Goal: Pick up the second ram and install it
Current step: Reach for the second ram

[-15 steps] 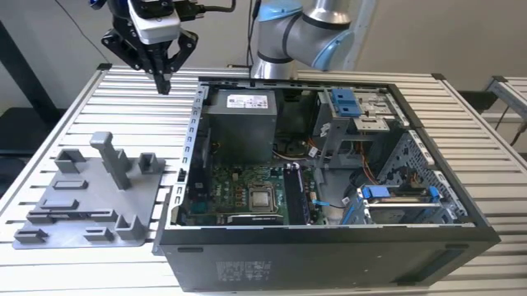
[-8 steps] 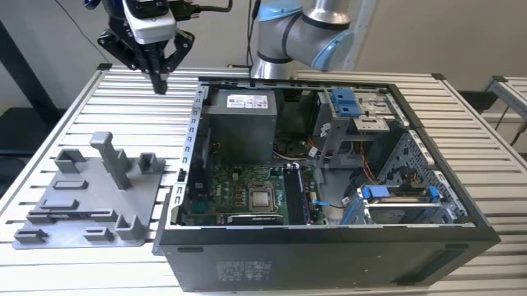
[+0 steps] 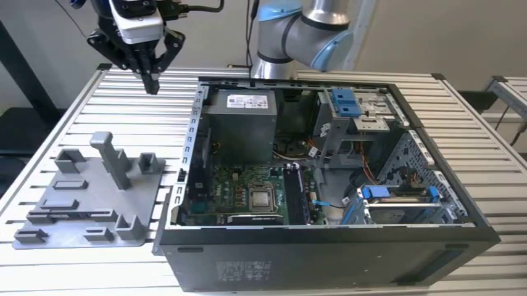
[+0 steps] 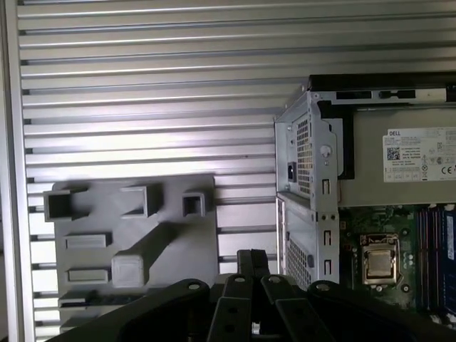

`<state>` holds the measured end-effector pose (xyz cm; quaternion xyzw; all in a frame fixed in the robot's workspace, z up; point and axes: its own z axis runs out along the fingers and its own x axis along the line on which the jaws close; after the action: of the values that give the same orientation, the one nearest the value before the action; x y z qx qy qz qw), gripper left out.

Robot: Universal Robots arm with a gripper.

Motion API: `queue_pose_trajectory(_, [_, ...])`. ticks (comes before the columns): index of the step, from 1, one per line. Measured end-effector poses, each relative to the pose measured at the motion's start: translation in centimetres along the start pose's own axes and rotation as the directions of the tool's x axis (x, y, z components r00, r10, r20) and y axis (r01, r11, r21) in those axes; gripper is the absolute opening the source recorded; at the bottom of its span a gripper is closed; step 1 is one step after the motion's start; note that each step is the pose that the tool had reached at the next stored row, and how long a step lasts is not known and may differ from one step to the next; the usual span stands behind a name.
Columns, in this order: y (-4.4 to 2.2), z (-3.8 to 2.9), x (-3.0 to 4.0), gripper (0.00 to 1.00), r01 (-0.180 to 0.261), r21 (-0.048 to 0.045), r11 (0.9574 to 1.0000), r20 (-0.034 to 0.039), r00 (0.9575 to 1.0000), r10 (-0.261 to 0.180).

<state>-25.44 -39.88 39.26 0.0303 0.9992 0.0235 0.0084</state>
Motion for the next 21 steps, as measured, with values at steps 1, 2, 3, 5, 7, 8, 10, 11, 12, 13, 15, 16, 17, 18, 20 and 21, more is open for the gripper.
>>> queue_pose_trajectory(1, [-0.01, 0.0, 0.12, 0.11, 0.0, 0.0, 1.0, 0.0, 1.0, 0.0])
queue_pose_trajectory(2, [-0.01, 0.0, 0.24, 0.11, 0.0, -0.0001, 1.0, 0.0, 1.0, 0.0])
queue_pose_trajectory(3, [-0.02, -0.01, 0.38, 0.11, 0.0, -0.0001, 1.0, 0.0, 1.0, 0.0])
queue_pose_trajectory(5, [-0.04, -0.01, 0.69, 0.11, 0.001, 0.0, 1.0, 0.0, 1.0, -0.001])
queue_pose_trajectory(7, [-0.06, -0.02, 0.99, 0.11, 0.001, 0.0, 1.0, -0.0001, 1.0, -0.001])
queue_pose_trajectory(8, [-0.07, -0.02, 1.13, 0.11, 0.001, -0.0001, 1.0, -0.0001, 1.0, -0.001])
queue_pose_trajectory(10, [-0.08, -0.02, 1.42, 0.11, 0.001, -0.0001, 1.0, 0.0, 1.0, -0.001])
queue_pose_trajectory(11, [-0.09, -0.03, 1.58, 0.11, 0.001, 0.0, 1.0, -0.0001, 1.0, -0.001])
queue_pose_trajectory(12, [-0.1, -0.03, 1.73, 0.11, 0.001, 0.0, 1.0, -0.0001, 1.0, -0.001])
queue_pose_trajectory(13, [-0.11, -0.03, 1.88, 0.11, 0.001, -0.0001, 1.0, -0.0001, 1.0, -0.001])
queue_pose_trajectory(15, [-0.13, -0.04, 2.19, 0.11, 0.002, 0.0, 1.0, -0.0001, 1.0, -0.002])
queue_pose_trajectory(16, [-0.14, -0.04, 2.34, 0.11, 0.002, -0.0001, 1.0, -0.0001, 1.0, -0.002])
queue_pose_trajectory(17, [-0.15, -0.04, 2.49, 0.11, 0.002, 0.0, 1.0, -0.0001, 1.0, -0.002])
queue_pose_trajectory(18, [-0.16, -0.04, 2.63, 0.11, 0.002, -0.0001, 1.0, -0.0001, 1.0, -0.002])
queue_pose_trajectory(20, [-0.16, -0.04, 2.74, 0.11, 0.002, -0.0001, 1.0, -0.0001, 1.0, -0.002])
queue_pose_trajectory(21, [-0.16, -0.05, 2.76, 0.11, 0.002, -0.0001, 1.0, -0.0001, 1.0, -0.002])
